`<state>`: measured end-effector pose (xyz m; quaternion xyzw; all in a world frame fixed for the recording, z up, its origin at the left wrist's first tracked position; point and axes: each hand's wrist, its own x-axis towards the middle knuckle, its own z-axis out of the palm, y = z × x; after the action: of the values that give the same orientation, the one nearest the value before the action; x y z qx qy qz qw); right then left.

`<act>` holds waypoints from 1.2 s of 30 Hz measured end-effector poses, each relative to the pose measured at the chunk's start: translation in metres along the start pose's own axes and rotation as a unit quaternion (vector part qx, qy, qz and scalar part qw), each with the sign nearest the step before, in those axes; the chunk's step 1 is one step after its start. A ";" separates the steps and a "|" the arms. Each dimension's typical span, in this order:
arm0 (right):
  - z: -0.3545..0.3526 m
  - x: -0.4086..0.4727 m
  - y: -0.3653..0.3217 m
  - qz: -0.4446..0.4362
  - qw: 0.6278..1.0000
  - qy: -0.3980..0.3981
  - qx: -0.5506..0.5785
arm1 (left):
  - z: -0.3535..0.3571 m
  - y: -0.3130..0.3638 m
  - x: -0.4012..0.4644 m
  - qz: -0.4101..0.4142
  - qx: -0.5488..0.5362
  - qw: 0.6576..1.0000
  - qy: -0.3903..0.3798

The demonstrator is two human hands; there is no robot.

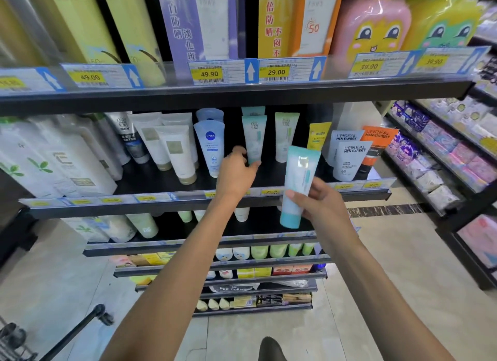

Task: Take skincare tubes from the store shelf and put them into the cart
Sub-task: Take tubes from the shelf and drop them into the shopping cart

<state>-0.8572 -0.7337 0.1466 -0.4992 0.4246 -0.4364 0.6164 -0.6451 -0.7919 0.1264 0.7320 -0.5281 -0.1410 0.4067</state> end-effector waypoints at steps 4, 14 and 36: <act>0.022 0.031 -0.020 -0.058 0.998 0.007 -0.034 | -0.027 -0.031 -0.032 0.076 0.177 0.981 -0.020; 0.069 0.105 -0.008 -0.101 0.965 0.017 -0.242 | -0.070 -0.105 -0.048 0.231 0.329 0.915 -0.016; 0.087 0.125 0.005 -0.070 0.930 0.086 -0.349 | -0.071 -0.107 -0.050 0.218 0.320 0.922 -0.025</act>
<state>-0.7406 -0.8324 0.1430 -0.6721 0.5654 -0.3437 0.3324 -0.5500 -0.7042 0.0803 0.6861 -0.7016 0.1098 0.1581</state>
